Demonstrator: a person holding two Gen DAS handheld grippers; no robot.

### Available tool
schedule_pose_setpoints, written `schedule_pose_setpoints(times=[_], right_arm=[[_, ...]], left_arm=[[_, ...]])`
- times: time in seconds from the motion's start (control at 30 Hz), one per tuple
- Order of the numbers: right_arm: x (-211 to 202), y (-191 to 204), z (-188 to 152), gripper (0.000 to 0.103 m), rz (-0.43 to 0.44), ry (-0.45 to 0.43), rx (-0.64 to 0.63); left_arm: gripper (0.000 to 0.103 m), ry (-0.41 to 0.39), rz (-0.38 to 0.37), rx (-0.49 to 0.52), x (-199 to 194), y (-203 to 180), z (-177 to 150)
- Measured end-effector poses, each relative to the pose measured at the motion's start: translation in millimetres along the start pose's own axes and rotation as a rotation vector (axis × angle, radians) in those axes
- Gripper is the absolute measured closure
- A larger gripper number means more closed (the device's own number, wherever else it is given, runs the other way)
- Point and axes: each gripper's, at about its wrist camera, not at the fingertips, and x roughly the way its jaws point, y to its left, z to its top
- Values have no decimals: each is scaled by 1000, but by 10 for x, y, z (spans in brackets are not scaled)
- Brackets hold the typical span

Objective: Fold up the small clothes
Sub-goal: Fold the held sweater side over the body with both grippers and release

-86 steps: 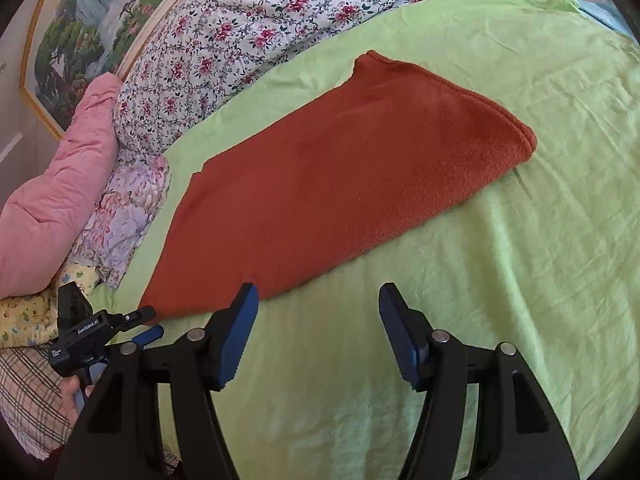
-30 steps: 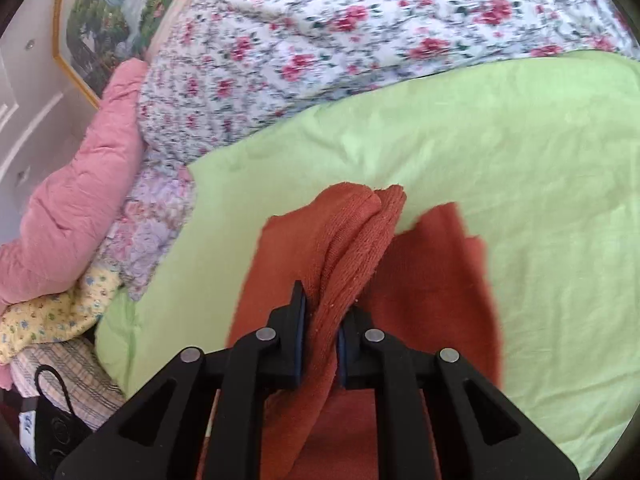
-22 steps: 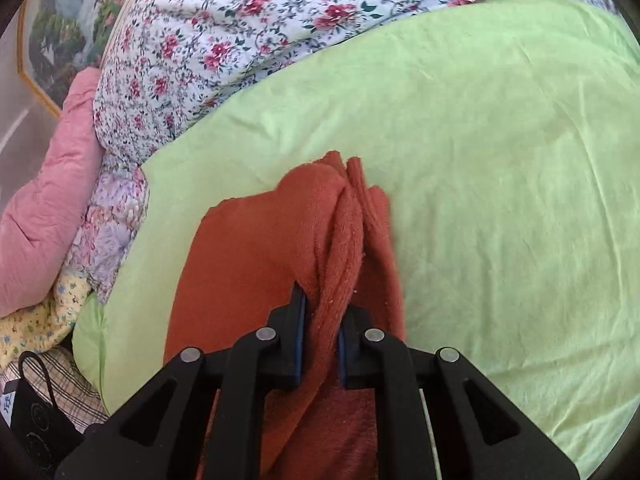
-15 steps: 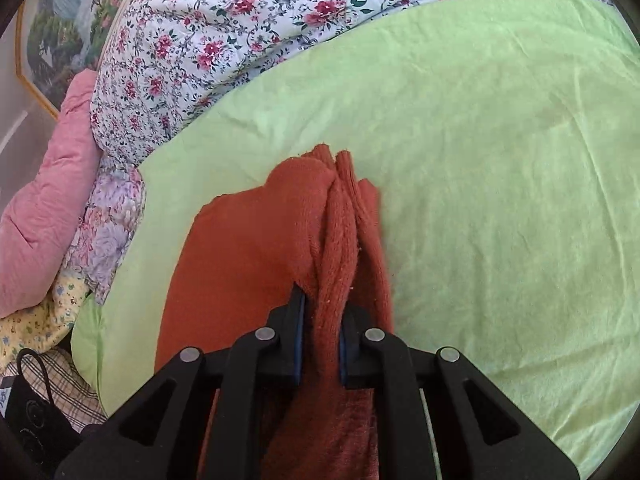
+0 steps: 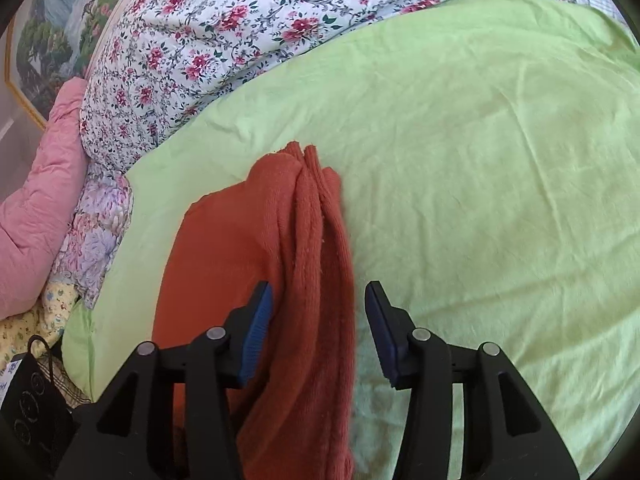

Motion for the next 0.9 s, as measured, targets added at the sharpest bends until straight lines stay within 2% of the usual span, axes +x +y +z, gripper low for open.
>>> schedule_pose_setpoints(times=[0.1, 0.13, 0.17, 0.23, 0.43, 0.57, 0.73, 0.8, 0.83, 0.9], right_arm=[[-37, -65, -51, 37, 36, 7, 48], [-43, -74, -63, 31, 44, 8, 55], [-47, -79, -74, 28, 52, 9, 60], [-40, -69, -93, 27, 65, 18, 64], [76, 5, -112, 27, 72, 59, 46], [194, 51, -112, 27, 67, 87, 31], [307, 86, -122, 28, 73, 111, 26], [331, 107, -130, 37, 80, 121, 22], [343, 111, -145, 46, 86, 126, 29], [353, 100, -166, 50, 91, 125, 44]], left_arm=[[51, -12, -1, -28, -198, 127, -48], [46, -18, 3, -46, -272, 199, -63], [40, -23, 7, -64, -337, 270, -76], [38, -31, 29, -105, -449, 439, -103], [29, -31, 71, -256, -529, 1013, -65], [29, 39, -19, -401, -275, 1431, -25], [29, 102, -84, -525, 82, 1747, -4], [29, 100, -121, -554, 168, 1808, 11], [28, 97, -129, -559, 198, 1820, 34], [30, 91, -125, -554, 237, 1819, 62]])
